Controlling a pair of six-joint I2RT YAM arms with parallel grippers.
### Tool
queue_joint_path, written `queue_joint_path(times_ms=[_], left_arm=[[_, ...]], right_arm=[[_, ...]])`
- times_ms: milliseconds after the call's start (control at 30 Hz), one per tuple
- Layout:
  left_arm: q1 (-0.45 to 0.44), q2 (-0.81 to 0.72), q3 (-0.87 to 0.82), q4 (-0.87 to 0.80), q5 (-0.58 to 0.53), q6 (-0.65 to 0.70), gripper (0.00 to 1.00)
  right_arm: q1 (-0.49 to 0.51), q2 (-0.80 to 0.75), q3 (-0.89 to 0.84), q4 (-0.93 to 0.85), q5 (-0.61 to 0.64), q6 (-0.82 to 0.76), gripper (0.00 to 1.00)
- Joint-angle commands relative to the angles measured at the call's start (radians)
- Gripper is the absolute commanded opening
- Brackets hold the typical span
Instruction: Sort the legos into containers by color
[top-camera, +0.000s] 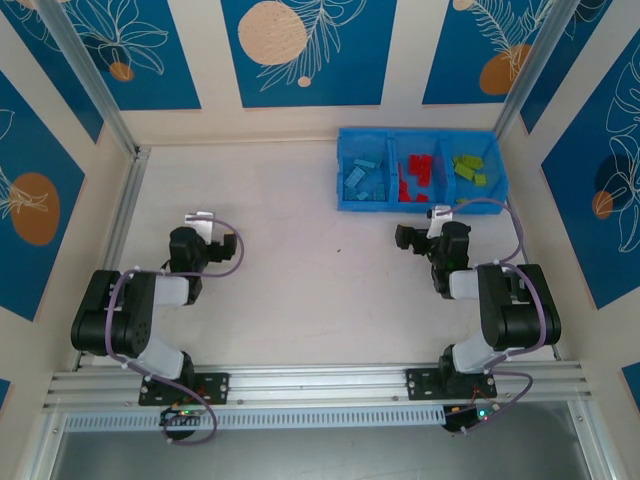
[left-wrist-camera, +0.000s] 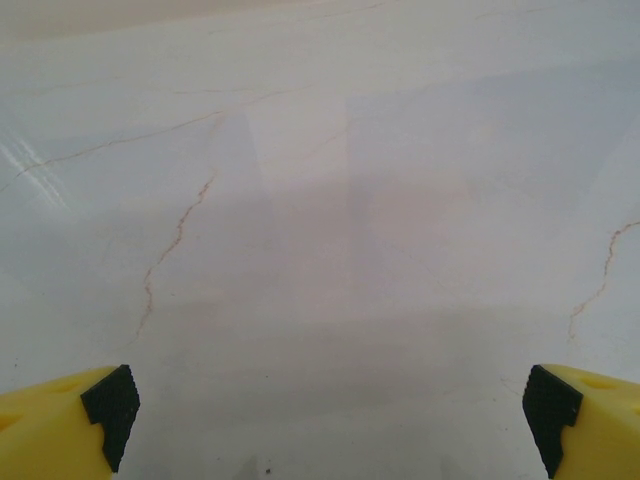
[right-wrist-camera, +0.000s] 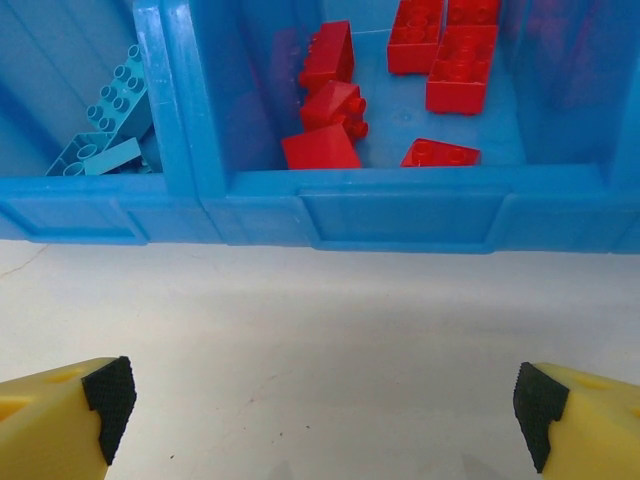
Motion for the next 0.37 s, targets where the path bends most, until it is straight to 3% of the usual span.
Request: queue_joint_path(times_ms=[0, 333], left_arm=[[0.009, 0.001, 0.002, 0.037, 0.023, -0.004, 1.0], [0.01, 0.001, 0.002, 0.038, 0.023, -0.004, 1.0]], right_arm=[[0.001, -0.007, 0.011, 0.045, 0.029, -0.025, 0.99], [-0.005, -0.007, 0.008, 0.047, -0.002, -0.029, 0.99]])
